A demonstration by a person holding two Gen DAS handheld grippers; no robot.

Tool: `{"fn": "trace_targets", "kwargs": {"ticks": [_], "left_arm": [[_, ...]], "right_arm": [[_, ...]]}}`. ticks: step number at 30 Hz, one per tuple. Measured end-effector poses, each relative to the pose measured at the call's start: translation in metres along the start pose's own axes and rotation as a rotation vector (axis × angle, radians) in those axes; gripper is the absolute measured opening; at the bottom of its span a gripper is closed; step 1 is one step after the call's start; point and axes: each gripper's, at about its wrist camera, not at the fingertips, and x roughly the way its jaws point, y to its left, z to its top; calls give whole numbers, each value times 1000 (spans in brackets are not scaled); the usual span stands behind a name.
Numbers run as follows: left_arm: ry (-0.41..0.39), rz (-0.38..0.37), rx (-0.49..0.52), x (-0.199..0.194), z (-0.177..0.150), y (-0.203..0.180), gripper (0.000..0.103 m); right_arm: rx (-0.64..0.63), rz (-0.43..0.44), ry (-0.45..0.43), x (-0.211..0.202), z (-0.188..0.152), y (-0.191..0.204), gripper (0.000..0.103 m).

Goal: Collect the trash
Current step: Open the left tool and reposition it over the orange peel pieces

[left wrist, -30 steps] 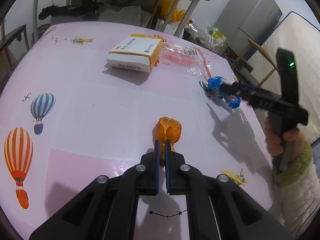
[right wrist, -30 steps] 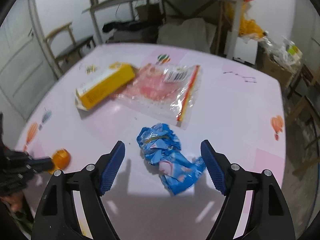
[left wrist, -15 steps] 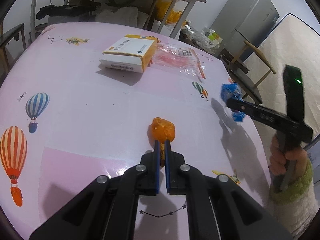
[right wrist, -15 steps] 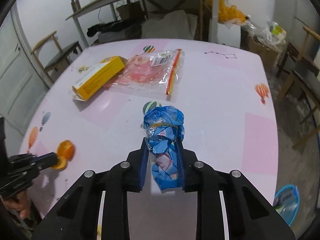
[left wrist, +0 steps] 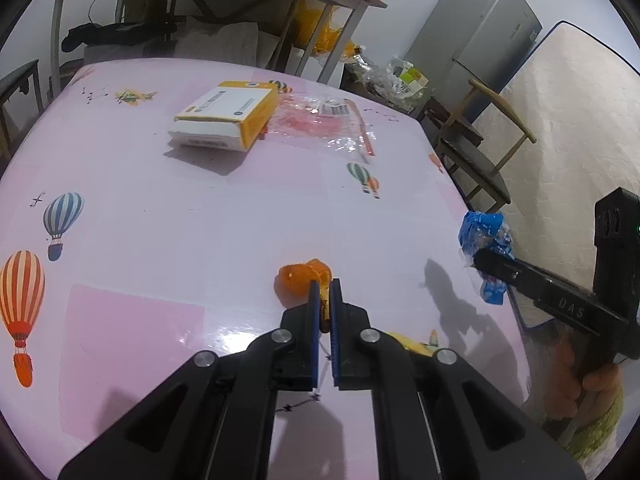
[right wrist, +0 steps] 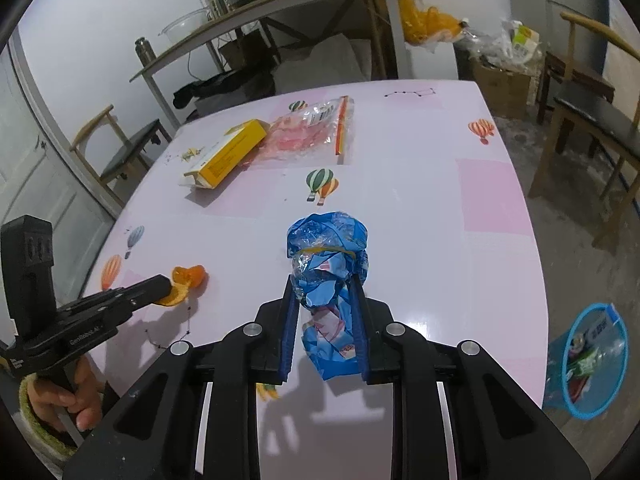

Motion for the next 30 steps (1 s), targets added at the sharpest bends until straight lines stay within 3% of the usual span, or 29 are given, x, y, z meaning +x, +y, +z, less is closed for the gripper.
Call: {"fn": "trace_targets", "kwargs": {"ticks": [10, 22, 25, 27, 30], "left_arm": [[-62, -38, 34, -16, 0, -27, 4], [57, -7, 38, 7, -19, -22, 5], [68, -12, 36, 6, -21, -19, 14], [65, -21, 31, 5, -21, -16, 30], [51, -41, 26, -2, -22, -12, 44]], "right_arm": [[35, 7, -19, -13, -2, -3, 22], [21, -8, -12, -18, -9, -2, 22], [20, -8, -9, -17, -10, -3, 22], [20, -11, -10, -16, -11, -3, 22], [31, -14, -5, -15, -12, -4, 22]]}}
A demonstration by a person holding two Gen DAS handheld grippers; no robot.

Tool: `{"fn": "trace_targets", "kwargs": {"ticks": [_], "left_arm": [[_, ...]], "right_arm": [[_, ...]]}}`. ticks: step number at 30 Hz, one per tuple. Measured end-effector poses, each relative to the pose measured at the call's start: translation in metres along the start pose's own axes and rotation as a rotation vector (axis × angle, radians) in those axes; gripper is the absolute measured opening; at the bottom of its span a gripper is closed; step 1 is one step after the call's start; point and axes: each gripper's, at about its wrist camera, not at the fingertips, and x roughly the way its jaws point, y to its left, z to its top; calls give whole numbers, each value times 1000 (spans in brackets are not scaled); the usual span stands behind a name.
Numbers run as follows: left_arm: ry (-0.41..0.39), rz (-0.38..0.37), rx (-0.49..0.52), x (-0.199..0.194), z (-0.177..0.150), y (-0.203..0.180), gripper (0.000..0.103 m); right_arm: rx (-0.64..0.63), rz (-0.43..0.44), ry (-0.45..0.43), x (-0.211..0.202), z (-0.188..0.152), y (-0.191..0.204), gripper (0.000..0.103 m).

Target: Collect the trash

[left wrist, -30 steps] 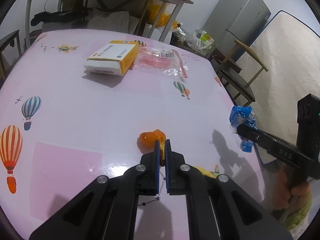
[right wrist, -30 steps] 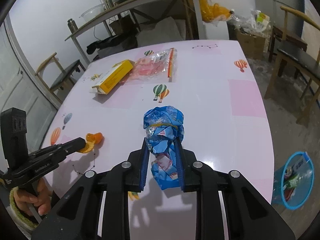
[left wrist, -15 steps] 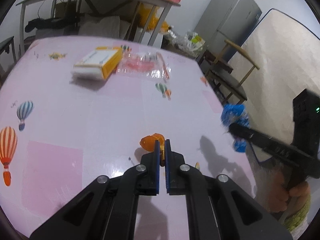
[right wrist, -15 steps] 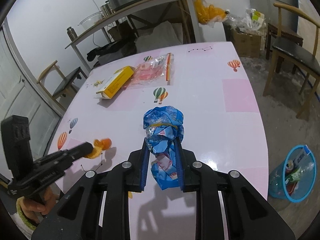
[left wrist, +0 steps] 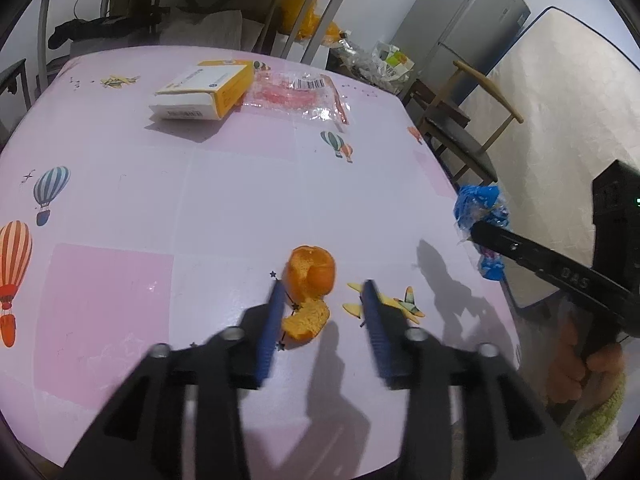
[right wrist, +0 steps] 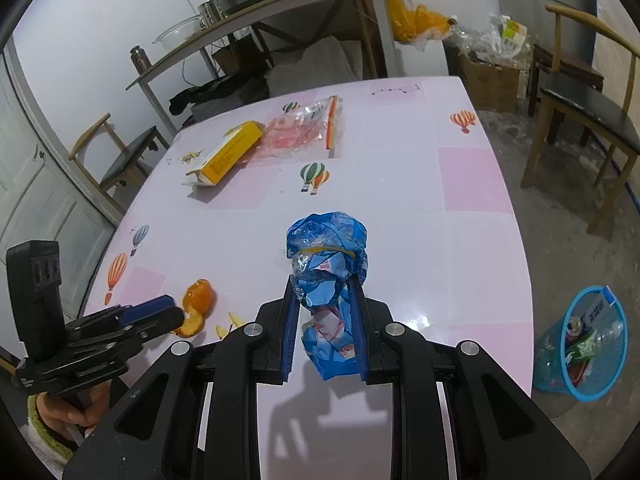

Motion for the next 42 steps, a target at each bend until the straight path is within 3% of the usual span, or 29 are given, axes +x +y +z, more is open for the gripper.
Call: {"fn": "trace_targets", "kwargs": {"ticks": [6, 12, 20, 29, 36, 42], "left_arm": [[-1, -67, -14, -5, -1, 7, 47], [-1, -69, -10, -2, 2, 7, 47], [20, -8, -3, 8, 6, 7, 46], [48, 118, 140, 20, 3, -20, 46], [57, 209, 209, 29, -4, -27, 37], [43, 250, 236, 31, -4, -31, 18]], "right_arm": [[12, -5, 1, -1, -2, -1, 22], [22, 5, 9, 2, -3, -4, 22], [21, 17, 12, 5, -3, -6, 22], [23, 19, 13, 5, -3, -6, 22], [19, 16, 8, 4, -4, -6, 22], [12, 13, 3, 2, -5, -5, 22]]}}
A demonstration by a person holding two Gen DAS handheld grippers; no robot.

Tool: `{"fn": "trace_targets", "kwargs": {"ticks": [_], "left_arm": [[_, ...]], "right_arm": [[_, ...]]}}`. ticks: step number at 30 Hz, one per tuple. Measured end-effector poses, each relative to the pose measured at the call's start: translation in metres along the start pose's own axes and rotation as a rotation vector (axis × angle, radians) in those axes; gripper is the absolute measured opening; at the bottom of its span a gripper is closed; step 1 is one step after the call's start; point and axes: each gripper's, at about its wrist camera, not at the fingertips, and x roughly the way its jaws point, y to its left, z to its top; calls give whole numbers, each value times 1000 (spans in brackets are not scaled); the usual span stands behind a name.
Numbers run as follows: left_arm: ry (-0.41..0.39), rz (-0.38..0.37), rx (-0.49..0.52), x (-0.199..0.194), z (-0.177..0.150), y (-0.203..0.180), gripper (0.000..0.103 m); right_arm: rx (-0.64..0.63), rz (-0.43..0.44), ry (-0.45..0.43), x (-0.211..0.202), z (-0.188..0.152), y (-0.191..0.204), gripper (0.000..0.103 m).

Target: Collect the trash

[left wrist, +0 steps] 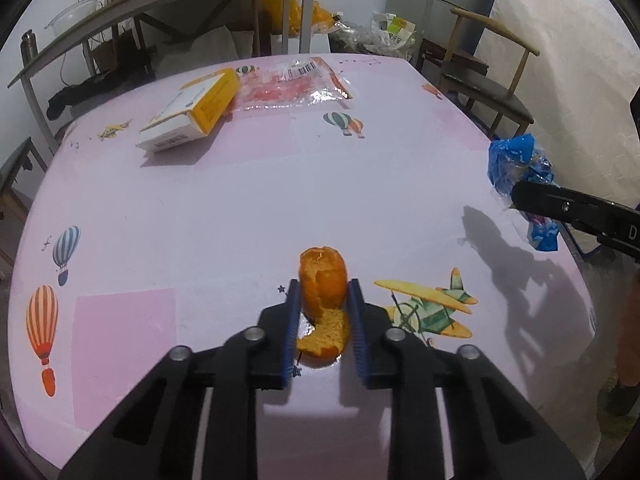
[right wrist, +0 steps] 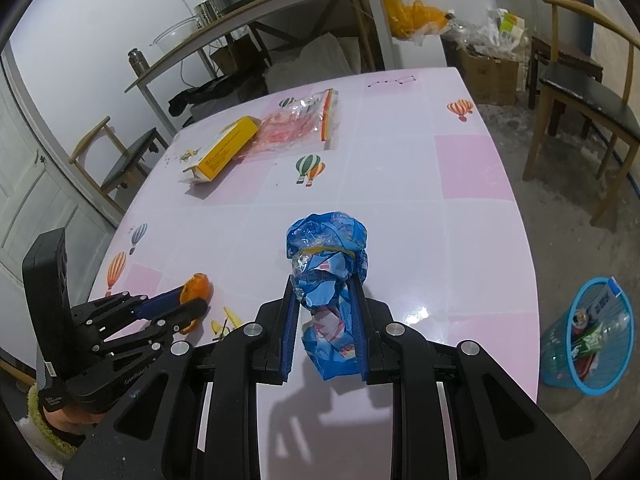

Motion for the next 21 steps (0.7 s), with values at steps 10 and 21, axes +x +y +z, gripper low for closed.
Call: {"fn": "trace_targets", "kwargs": {"ticks": [10, 21], "left_arm": [[-27, 33, 29, -6, 3, -4, 14], [-67, 55, 51, -21, 4, -13, 14]], "right_arm": [[2, 2, -8, -3, -1, 0, 22], [2, 10, -21, -9, 0, -1, 22]]}}
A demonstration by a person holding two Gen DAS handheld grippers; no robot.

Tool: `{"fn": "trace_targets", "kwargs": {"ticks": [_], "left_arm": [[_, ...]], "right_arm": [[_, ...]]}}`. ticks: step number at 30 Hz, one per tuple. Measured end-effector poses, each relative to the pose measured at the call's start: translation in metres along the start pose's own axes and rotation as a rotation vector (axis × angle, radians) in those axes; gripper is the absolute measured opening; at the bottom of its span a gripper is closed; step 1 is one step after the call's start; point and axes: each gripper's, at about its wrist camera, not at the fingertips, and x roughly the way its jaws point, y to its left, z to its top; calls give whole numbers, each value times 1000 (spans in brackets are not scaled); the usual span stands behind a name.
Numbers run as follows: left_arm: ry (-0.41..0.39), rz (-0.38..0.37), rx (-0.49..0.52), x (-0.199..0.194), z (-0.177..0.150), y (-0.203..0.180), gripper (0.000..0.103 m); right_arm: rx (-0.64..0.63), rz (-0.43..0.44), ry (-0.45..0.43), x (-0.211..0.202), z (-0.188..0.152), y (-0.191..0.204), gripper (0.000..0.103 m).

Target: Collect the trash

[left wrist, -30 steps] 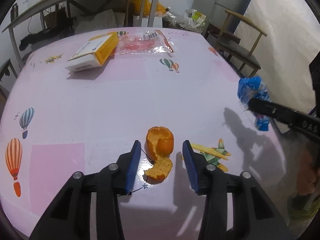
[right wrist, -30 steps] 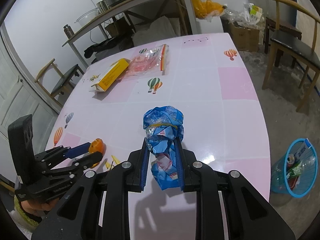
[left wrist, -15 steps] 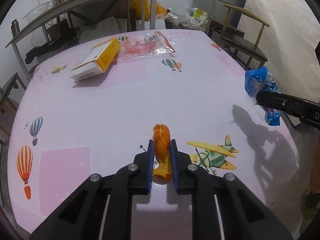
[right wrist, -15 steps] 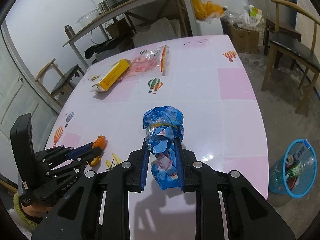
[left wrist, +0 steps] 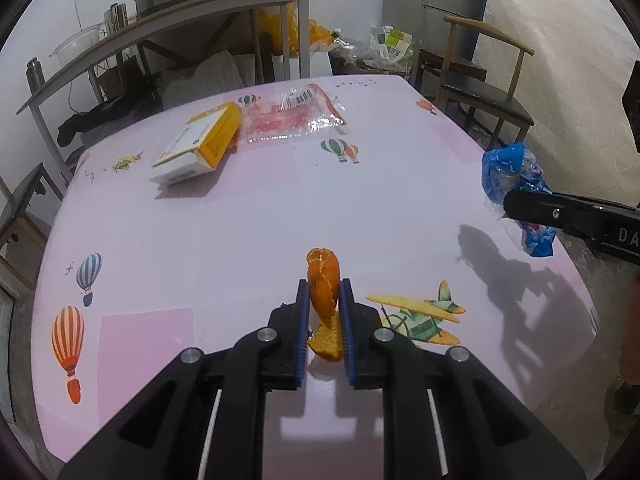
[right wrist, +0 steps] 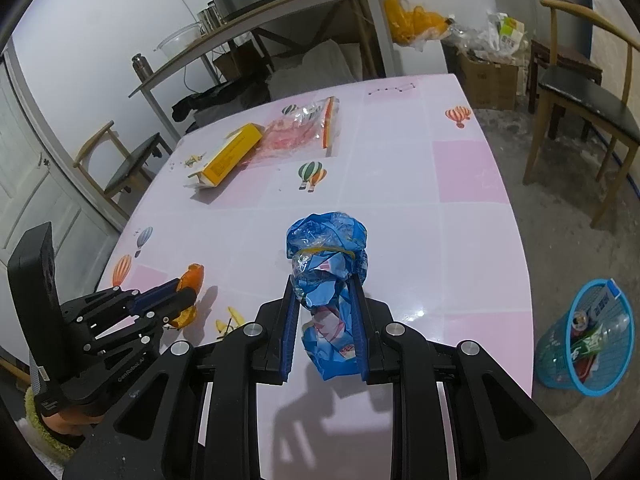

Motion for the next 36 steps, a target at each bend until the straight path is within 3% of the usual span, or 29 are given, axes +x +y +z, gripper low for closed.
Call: {"fn": "trace_targets", "kwargs": {"ticks": [11, 21, 26, 31, 36], "left_arm": [[-50, 7, 16, -18, 8, -12, 14], [-123, -54, 67, -40, 33, -45, 14], [-127, -156, 88, -45, 53, -68, 14], [-113, -328, 93, -46, 85, -99, 14], [-28, -502, 147, -26, 116, -160, 14]], "right_arm": [[5, 9, -42, -16, -2, -5, 22], [57, 13, -81, -40, -7, -24, 22], [117, -27, -135, -65, -14, -50, 22], [248, -118, -236, -117, -25, -99, 22], [413, -220, -310, -161, -55, -159, 23]]}}
